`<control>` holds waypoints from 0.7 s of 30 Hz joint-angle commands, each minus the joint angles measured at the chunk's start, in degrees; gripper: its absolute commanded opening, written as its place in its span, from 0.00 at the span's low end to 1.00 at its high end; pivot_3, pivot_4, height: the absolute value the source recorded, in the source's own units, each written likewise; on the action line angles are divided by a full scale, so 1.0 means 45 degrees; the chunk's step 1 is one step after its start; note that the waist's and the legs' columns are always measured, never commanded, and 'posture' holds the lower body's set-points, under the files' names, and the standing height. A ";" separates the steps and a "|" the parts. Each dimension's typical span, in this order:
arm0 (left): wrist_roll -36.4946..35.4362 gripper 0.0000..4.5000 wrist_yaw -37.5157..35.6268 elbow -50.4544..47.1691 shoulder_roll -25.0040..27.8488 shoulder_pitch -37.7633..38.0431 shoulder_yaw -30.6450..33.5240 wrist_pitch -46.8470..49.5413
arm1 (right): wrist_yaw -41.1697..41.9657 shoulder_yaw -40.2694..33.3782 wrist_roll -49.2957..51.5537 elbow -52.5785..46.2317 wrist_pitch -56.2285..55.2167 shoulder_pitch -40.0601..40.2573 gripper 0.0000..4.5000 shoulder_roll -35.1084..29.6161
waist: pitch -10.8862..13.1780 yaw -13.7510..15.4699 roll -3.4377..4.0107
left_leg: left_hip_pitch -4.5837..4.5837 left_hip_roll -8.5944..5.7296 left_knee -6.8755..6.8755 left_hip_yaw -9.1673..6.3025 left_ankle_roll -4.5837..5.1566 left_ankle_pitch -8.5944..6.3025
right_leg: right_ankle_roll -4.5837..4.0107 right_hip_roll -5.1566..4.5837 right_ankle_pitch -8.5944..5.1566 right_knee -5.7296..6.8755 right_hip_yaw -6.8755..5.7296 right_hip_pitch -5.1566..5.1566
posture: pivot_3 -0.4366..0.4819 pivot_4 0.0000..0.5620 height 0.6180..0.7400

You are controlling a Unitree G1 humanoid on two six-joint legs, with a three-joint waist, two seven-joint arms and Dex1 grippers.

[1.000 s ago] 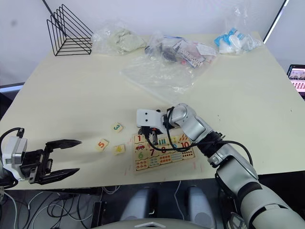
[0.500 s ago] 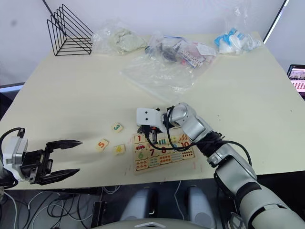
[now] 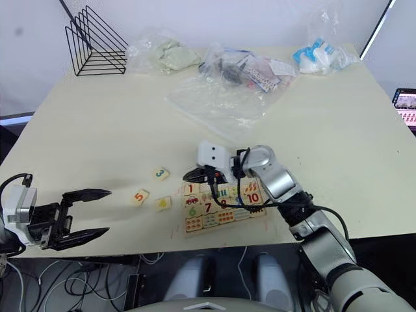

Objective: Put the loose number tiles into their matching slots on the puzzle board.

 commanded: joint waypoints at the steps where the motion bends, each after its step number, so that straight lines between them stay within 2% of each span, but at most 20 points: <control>1: 0.0605 1.00 -0.0061 -0.0028 -0.0454 -0.0115 0.0801 0.0189 | -0.0333 -0.1089 0.0829 -0.1660 0.0411 0.0697 0.00 -0.0508 | 0.0001 0.0019 0.0001 | 0.0001 -0.0001 -0.0001 0.0002 0.0000 0.0000 | 0.0000 0.0000 0.0000 -0.0001 0.0000 0.0001 | 0.48 0.27 1.00; 8: 0.1550 1.00 0.1366 0.0011 -0.1234 -0.0108 0.1493 0.0953 | -0.1670 -0.3241 0.1652 -0.4110 0.0860 0.3014 0.00 -0.1817 | 0.0001 0.0045 0.0000 | 0.0002 0.0001 -0.0007 0.0001 0.0000 0.0000 | -0.0003 0.0007 -0.0001 -0.0001 -0.0002 0.0000 | 0.48 0.27 1.00; 16: 0.2476 1.00 0.2392 -0.0270 -0.2107 0.0161 0.1976 0.1146 | -0.2671 -0.6407 0.3014 -0.5843 0.0655 0.6595 0.00 -0.3231 | -0.0001 0.0232 -0.0008 | 0.0015 0.0001 -0.0001 0.0016 0.0001 -0.0001 | 0.0004 -0.0017 0.0000 -0.0008 0.0007 0.0023 | 0.48 0.27 1.00; 21: 0.3130 1.00 0.2948 -0.0154 -0.2227 0.0134 0.1979 0.1225 | -0.2492 -0.8402 0.3972 -0.6007 0.0088 0.8613 0.51 -0.3894 | -0.0003 0.0301 -0.0009 | 0.0023 -0.0001 0.0001 0.0021 0.0001 -0.0001 | 0.0002 0.0000 -0.0001 -0.0006 0.0012 0.0029 | 0.48 0.27 1.00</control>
